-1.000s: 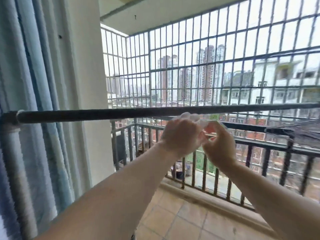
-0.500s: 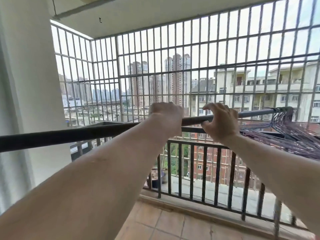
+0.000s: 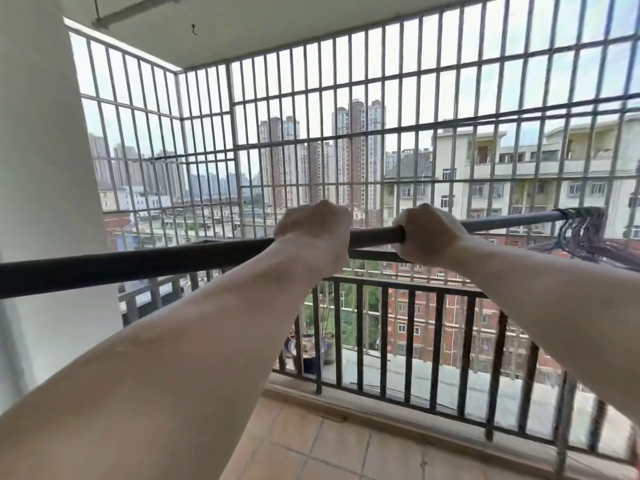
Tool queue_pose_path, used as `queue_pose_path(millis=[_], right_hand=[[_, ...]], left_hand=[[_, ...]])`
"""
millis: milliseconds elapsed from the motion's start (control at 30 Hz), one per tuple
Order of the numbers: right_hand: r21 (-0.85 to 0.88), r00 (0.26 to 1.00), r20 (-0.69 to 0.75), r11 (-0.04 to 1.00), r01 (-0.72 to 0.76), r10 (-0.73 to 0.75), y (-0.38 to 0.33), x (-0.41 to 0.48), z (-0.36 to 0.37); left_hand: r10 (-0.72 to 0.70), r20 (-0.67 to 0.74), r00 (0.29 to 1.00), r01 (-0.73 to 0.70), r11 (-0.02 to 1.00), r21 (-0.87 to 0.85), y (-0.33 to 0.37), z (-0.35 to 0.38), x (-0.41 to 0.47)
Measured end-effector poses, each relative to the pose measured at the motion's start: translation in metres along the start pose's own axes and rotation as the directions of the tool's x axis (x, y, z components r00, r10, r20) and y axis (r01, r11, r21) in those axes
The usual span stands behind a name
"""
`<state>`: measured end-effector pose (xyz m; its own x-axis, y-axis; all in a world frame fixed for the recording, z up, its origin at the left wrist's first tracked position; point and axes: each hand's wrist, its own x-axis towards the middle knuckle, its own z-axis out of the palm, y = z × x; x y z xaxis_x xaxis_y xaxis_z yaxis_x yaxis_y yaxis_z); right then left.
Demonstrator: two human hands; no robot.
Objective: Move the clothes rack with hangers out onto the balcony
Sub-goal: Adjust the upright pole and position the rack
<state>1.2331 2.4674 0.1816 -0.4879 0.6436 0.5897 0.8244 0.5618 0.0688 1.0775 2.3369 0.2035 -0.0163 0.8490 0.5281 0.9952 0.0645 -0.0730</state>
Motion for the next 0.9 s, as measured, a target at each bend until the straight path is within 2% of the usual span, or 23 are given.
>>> queue_pose_path(millis=[333, 667, 900], right_hand=[[-0.01, 1.0, 0.011, 1.0, -0.001, 0.001, 0.026, -0.008, -0.02], [-0.024, 0.994, 0.058, 0.995, -0.094, 0.095, 0.057, -0.032, -0.042], [-0.035, 0.975, 0.129, 0.983, -0.178, 0.181, 0.077, -0.053, -0.042]], left_hand=[[0.068, -0.03, 0.997, -0.069, 0.996, -0.053, 0.022, -0.006, 0.015], [0.165, -0.096, 0.981, -0.173, 0.982, -0.079, 0.055, -0.011, 0.019], [0.221, -0.056, 0.974, -0.225, 0.971, -0.075, 0.075, 0.005, 0.022]])
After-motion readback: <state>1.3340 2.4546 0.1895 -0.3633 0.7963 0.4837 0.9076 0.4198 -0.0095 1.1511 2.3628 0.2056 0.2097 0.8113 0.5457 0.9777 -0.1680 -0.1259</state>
